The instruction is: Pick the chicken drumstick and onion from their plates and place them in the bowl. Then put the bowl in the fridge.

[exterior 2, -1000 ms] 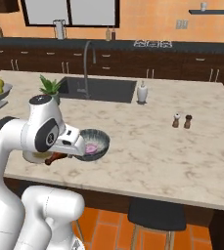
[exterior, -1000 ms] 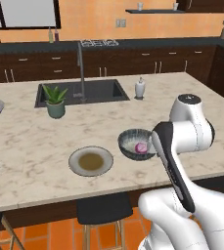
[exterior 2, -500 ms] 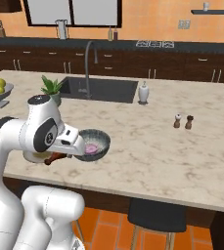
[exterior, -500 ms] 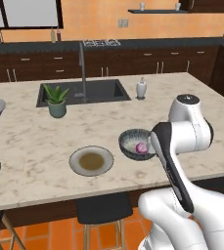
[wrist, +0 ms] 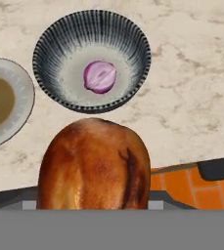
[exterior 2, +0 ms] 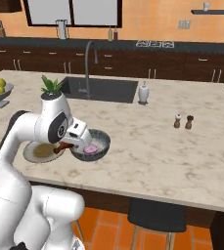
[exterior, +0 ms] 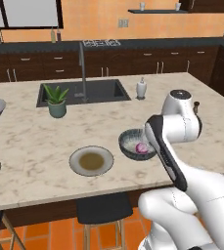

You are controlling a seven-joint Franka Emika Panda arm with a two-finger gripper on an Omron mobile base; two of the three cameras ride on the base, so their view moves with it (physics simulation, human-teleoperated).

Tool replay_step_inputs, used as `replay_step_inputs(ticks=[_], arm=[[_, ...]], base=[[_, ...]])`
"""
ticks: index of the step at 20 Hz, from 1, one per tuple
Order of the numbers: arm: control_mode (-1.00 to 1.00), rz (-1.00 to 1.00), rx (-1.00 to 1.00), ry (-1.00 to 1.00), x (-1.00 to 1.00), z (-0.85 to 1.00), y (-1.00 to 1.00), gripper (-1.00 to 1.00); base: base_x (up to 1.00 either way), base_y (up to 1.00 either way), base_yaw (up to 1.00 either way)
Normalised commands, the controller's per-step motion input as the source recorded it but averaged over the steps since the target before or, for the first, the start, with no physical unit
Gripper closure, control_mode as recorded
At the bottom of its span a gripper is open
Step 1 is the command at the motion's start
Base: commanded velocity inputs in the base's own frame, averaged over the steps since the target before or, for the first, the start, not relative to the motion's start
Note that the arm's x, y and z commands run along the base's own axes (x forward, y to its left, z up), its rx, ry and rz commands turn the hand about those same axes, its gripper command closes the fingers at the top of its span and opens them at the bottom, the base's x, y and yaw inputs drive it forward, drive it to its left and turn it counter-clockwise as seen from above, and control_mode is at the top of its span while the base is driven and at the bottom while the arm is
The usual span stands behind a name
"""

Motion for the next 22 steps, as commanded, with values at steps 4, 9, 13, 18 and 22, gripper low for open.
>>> replay_step_inputs(ticks=[4, 9, 13, 18, 22], arm=[[-1.00, -0.24, 0.13, 0.05, 1.00, -0.03, 0.00, 1.00], [-1.00, -0.13, 0.00, 0.00, 1.00, -0.56, 0.00, 1.00], [-1.00, 0.00, 0.00, 0.00, 0.83, -0.69, -0.05, 1.00], [-1.00, 0.12, 0.00, 0.00, 0.30, -0.32, -0.02, 1.00], [-1.00, 0.00, 0.00, 0.08, 0.51, -0.19, 0.00, 1.00]], base=[[0.00, 0.00, 0.00], [0.00, 0.00, 0.00], [0.00, 0.00, 0.00], [0.00, 0.00, 0.00], [0.00, 0.00, 0.00]])
